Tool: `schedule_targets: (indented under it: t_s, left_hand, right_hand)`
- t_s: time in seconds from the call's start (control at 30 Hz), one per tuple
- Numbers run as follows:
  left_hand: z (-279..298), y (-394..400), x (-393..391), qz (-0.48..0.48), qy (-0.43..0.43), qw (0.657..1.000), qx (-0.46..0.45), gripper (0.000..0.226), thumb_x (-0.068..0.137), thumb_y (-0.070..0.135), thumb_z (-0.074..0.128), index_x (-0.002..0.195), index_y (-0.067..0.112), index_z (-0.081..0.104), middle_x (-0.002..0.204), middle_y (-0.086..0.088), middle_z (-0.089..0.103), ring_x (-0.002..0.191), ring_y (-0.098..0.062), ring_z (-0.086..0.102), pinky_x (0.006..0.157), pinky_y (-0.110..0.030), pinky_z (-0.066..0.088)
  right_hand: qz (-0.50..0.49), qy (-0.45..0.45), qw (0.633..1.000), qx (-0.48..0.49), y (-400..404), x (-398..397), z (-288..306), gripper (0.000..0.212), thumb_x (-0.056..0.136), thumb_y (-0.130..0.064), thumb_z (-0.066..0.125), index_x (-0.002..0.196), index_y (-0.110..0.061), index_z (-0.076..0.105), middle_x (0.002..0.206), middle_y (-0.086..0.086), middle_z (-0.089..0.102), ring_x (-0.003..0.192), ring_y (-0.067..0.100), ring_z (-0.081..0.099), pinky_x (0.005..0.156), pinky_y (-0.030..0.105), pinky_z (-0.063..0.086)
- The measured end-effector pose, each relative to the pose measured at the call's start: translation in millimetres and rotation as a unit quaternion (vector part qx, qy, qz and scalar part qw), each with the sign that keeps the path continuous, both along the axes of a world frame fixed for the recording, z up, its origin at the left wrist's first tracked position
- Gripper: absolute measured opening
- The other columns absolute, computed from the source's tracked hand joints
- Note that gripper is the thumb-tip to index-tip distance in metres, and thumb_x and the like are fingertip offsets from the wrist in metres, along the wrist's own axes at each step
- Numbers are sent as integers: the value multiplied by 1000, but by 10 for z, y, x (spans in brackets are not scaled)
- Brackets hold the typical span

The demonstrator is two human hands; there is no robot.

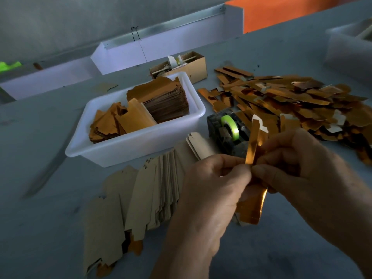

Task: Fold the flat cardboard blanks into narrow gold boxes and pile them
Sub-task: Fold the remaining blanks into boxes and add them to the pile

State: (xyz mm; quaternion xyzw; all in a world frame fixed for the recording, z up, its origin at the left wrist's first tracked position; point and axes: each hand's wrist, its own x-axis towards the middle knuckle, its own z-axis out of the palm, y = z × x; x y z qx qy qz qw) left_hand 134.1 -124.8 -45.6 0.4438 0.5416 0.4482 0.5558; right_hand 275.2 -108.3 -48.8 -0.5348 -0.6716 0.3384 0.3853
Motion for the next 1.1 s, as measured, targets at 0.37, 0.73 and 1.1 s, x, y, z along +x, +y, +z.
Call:
schedule_targets:
  t_s: [0.37,0.73,1.1]
  left_hand:
    - [-78,-37,109,53,18,998,33,14,92,14,60,81,14,70,80,-6,74,73,-19,73,72,-36,60]
    - [-113,-147,201,132,159,969,133,10,88,30,58,83,26,65,79,7,70,71,-4,69,61,-22,57]
    - [-69,-165,147,94,109,986,85,24,89,21,61,106,37,67,82,0,68,73,-14,69,61,-30,60]
  right_hand:
    - [-47,-108,993,-2,-61,-64,50,27,76,-31,69,83,-36,43,68,-10,64,65,-3,60,48,8,43]
    - [-124,-192,973,-22,-86,-121,146,57,52,-70,54,87,-28,38,65,-8,51,54,8,49,43,22,31]
    - [-9,172,977,-122,-61,-58,-65,32,54,-46,62,86,-44,65,78,-6,71,74,6,66,71,31,46]
